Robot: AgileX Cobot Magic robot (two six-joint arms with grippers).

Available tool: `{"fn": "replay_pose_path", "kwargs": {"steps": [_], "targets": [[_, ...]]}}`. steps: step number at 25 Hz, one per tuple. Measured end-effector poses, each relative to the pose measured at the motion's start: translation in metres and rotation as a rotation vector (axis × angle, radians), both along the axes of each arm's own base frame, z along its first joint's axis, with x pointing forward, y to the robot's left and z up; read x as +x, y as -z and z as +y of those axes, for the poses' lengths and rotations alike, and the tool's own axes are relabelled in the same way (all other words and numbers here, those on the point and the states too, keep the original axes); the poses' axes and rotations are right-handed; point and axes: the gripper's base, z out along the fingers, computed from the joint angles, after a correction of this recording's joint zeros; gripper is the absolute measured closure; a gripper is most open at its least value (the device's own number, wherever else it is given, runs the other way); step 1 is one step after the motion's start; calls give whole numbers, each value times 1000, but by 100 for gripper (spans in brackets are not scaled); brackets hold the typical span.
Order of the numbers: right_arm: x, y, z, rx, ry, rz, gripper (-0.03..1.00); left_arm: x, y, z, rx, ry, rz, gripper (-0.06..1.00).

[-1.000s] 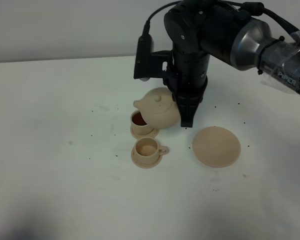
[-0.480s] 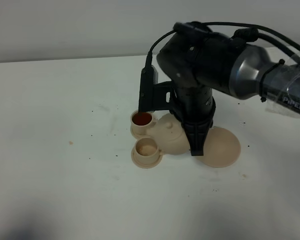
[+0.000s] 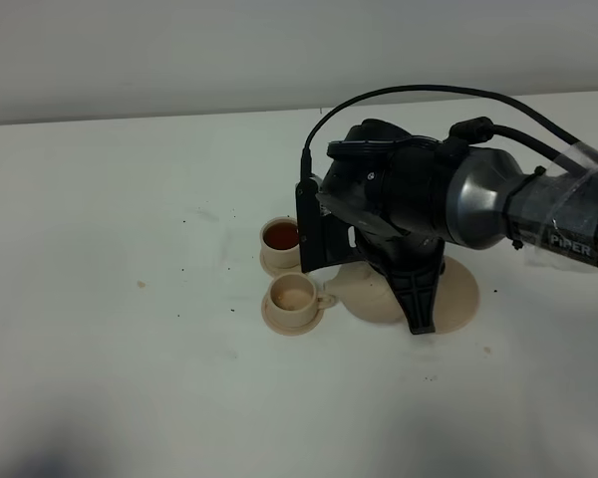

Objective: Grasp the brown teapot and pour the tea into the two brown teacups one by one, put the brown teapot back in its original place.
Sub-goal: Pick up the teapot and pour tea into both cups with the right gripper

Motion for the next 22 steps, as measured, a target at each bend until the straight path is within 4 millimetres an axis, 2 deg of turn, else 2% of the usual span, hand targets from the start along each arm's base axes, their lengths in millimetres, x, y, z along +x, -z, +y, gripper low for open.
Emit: {"fn": "replay_pose_path", "kwargs": {"steps": [15, 22], "targets": [[-5, -5, 18, -44, -179, -146, 86, 0, 0, 0, 0, 0, 0, 62], [-5, 1, 22, -104, -230, -180, 86, 0, 0, 0, 0, 0, 0, 62]]}}
